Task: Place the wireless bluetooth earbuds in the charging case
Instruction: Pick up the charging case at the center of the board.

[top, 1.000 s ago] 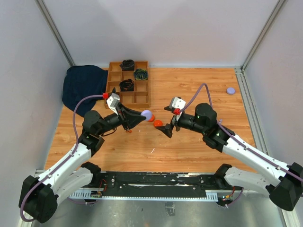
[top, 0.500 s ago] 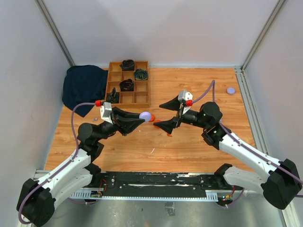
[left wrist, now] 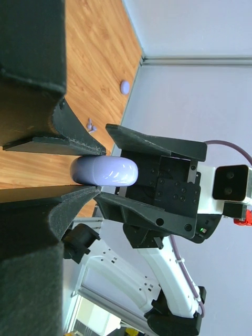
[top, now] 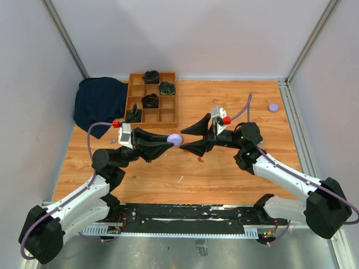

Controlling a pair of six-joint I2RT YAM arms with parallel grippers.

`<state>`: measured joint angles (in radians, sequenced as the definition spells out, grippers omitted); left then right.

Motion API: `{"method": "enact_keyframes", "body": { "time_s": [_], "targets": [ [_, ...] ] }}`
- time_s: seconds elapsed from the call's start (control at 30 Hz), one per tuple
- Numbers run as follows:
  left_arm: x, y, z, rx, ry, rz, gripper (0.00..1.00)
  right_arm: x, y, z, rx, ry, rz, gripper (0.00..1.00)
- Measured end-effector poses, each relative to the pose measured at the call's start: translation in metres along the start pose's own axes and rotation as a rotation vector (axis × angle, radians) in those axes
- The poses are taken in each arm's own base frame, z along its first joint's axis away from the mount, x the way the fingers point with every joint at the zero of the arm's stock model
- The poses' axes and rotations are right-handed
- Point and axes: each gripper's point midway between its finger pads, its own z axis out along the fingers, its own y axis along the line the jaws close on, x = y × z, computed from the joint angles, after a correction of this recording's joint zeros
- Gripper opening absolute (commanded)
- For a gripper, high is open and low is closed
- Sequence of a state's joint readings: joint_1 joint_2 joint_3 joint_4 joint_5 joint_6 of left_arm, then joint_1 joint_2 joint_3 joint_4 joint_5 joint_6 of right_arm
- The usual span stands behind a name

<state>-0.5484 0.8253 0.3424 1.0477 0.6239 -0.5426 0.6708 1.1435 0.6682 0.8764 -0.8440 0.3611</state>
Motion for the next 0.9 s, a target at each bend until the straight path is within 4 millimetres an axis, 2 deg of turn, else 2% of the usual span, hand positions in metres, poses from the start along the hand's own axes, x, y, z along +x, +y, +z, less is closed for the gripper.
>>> {"method": "enact_keyframes", "body": {
  "time_s": [0.37, 0.9],
  "targets": [
    [0.001, -0.001, 0.005, 0.02, -0.017, -0.018, 0.0, -0.004, 0.009, 0.004, -0.072, -0.028, 0.027, 0.45],
    [0.001, -0.004, 0.009, 0.05, -0.035, -0.029, 0.0, -0.006, 0.015, 0.009, -0.129, -0.056, 0.073, 0.37]
  ]
}}
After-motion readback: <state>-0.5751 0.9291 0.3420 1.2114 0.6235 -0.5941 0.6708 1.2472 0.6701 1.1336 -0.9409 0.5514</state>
